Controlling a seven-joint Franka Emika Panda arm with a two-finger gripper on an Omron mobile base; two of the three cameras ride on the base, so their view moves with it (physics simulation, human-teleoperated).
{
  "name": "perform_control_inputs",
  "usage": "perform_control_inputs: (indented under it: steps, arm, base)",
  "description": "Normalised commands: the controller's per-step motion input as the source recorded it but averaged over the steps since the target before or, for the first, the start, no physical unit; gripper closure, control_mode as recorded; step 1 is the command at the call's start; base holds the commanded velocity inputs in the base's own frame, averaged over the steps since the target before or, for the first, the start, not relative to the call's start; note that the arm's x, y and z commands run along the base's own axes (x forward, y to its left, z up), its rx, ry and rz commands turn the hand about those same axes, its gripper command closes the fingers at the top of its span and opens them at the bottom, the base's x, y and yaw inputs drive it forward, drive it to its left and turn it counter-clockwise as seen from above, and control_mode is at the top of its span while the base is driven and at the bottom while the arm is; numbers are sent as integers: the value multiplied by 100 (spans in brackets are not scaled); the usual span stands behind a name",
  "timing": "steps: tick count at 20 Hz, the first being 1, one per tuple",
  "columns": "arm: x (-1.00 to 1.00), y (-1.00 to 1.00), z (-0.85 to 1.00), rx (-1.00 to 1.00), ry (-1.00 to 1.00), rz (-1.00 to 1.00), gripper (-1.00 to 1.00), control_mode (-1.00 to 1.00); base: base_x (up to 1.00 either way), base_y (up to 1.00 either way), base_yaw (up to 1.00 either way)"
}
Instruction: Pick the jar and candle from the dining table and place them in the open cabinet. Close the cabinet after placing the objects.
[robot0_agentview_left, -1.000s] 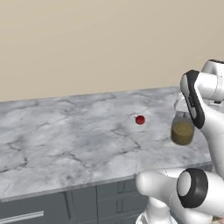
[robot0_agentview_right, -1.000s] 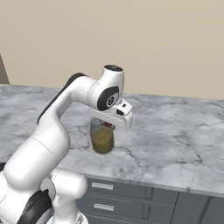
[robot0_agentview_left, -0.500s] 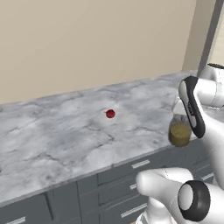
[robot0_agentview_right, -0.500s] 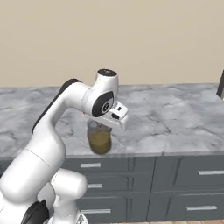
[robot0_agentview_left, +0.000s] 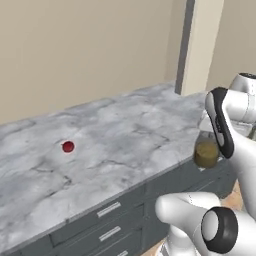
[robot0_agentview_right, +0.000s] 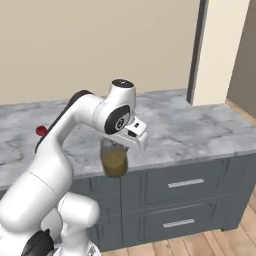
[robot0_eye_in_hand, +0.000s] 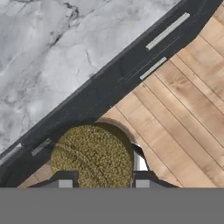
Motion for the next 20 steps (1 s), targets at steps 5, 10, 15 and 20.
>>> perform_control_inputs:
  steps: [5, 10, 15, 20]
  arm:
    - [0, 0, 0, 0, 0, 0, 100, 100]
    - [0, 0, 0, 0, 0, 0, 100, 100]
    - [0, 0, 0, 0, 0, 0, 100, 100]
    - [0, 0, 0, 0, 0, 0, 100, 100]
  base:
    - [23, -92, -25]
    - [11, -85, -26]
    - [1, -87, -27]
    - [-3, -73, -29]
